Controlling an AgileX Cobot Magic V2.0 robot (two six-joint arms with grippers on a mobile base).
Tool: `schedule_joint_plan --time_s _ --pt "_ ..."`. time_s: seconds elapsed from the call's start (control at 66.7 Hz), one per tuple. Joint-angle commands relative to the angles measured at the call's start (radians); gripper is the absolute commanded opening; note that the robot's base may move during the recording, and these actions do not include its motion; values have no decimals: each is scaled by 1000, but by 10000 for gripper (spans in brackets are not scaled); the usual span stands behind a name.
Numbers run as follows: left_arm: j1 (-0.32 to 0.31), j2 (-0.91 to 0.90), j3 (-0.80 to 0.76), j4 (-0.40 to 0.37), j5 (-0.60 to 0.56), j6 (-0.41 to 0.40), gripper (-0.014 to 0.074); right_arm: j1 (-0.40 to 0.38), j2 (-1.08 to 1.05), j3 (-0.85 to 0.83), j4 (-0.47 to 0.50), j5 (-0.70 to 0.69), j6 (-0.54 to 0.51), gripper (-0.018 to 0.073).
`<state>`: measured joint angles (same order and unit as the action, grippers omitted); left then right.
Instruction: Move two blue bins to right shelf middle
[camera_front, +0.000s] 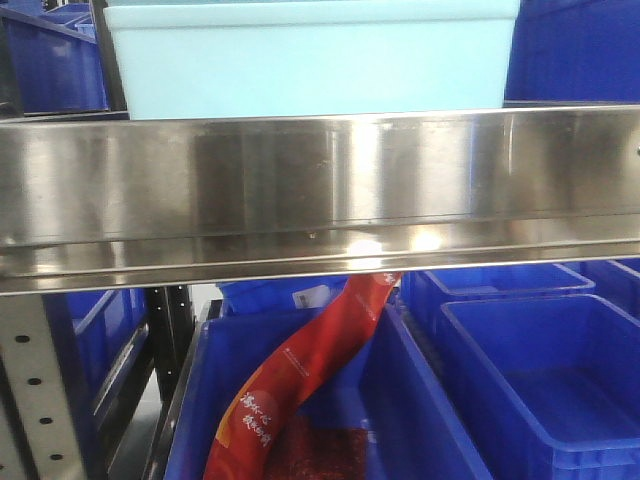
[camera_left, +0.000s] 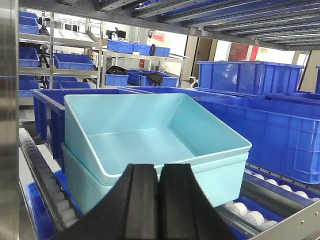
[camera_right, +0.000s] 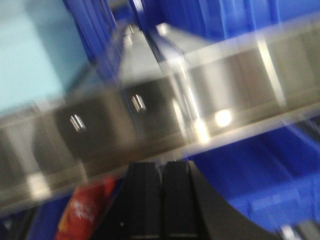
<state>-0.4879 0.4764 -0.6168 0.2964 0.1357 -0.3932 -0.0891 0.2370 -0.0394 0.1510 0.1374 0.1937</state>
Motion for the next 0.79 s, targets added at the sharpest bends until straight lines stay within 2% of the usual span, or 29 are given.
schedule_joint_plan --time_s 0.0,0.42,0.524,0.779 --pt "-7 -4 3 1 -19 -2 -111 -7 -53 25 6 -41 -5 -165" --pt "-7 -4 3 1 -19 -2 -111 -7 -113 39 -44 -41 -5 -165" --pt "-7 -4 3 1 -19 -2 -111 -7 -176 39 -97 -41 -5 -165" --pt "-7 -4 3 3 -21 -2 -111 -12 -237 39 -98 -41 -5 -165"
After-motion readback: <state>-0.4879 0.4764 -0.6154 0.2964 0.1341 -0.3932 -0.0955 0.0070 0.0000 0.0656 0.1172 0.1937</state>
